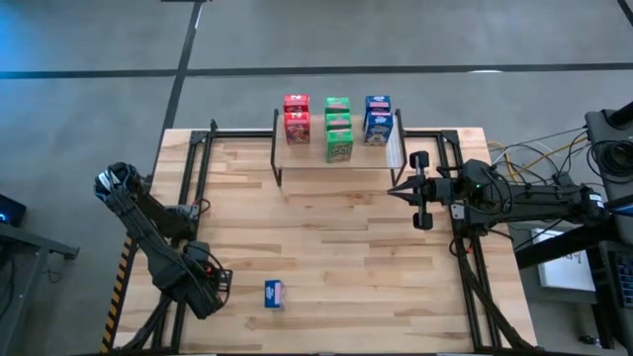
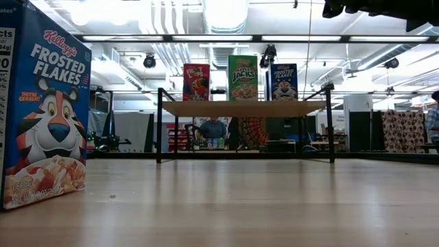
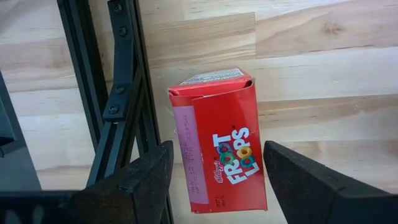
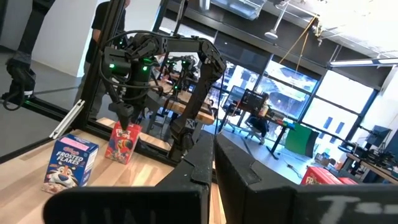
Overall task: Stack cereal on shelf
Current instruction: Put the red cereal box on the shelf
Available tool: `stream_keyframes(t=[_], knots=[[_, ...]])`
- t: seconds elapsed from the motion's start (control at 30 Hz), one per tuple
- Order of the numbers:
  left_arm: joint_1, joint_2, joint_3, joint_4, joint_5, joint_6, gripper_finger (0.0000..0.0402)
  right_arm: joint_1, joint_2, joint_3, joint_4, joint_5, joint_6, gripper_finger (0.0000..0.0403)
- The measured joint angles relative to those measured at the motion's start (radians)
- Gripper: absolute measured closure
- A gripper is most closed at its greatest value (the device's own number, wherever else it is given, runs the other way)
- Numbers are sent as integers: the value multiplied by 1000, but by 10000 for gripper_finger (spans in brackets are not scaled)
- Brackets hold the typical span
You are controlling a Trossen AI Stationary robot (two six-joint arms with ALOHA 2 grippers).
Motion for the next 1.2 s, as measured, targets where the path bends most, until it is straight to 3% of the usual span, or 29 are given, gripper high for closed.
stream_keyframes(t=[0.77,1.2], knots=[[0,0,-75,74,-2,4,172,0,0,0,0,0,0,394],[0,0,-72,86,-2,16,232,0,0,0,0,0,0,394]])
